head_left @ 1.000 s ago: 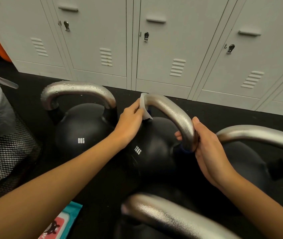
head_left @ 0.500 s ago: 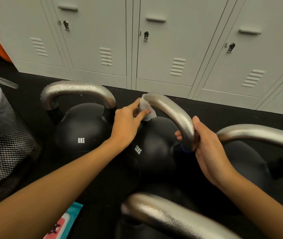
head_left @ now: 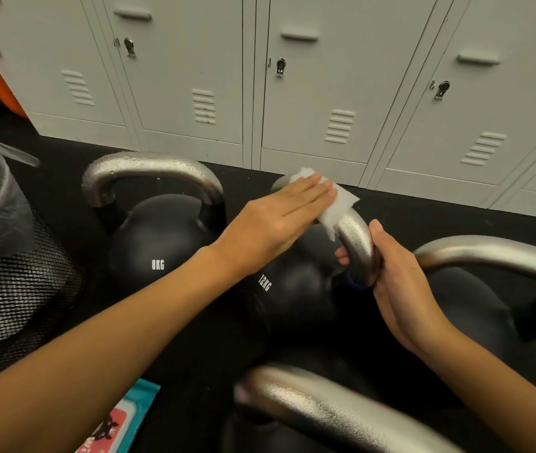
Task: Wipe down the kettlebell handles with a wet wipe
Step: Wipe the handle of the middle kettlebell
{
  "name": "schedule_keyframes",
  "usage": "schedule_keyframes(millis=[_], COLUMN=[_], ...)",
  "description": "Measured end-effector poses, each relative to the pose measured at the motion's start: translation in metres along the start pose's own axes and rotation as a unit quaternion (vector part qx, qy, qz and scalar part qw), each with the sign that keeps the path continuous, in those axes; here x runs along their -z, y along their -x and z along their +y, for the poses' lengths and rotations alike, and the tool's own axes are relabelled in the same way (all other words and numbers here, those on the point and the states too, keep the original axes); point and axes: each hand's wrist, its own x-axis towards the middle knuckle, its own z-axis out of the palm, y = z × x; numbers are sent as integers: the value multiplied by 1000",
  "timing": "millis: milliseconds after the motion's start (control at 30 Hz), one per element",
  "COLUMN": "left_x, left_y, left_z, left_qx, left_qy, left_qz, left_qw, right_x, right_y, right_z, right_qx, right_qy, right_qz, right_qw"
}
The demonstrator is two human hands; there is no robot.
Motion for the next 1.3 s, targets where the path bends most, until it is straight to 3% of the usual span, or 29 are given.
schedule_keyframes(millis=[67,233,333,633,767,867,1000,1033,1200,1300], left_x=[2,13,22,10,2,3,7,7,4,-1], left_y=[-1,-1,0,-19,-19,-24,-28,-27,-25,-34], left_z=[-4,-14,-9,23,3,-10,-22,-23,-6,-4], left_qx=[-7,161,212,105,183,306,514,519,397,303], left_qy=[8,103,152,154,169,209,292,292,251,190], left_qz=[-17,-56,-110,-117,-83,-86,-164,-175,-69,-92], left_qw=[1000,980,959,976,965,925,790,784,880,929], right_x=[0,1,1,-1,0,0,1,1,1,0], right_y=[0,-1,0,2,0,0,1,1,1,1], right_z=[0,1,1,-2,-1,-1,-1,0,0,1], right_qx=[-1,-2,-3,2,-2,-5,-5,-6,1,6], right_qy=[1,5,5,-36,-12,5,9,10,11,5], right_qz=[0,5,4,-21,4,12,9,9,2,5], right_qw=[1000,1000,1000,999,1000,1000,1000,1000,1000,1000])
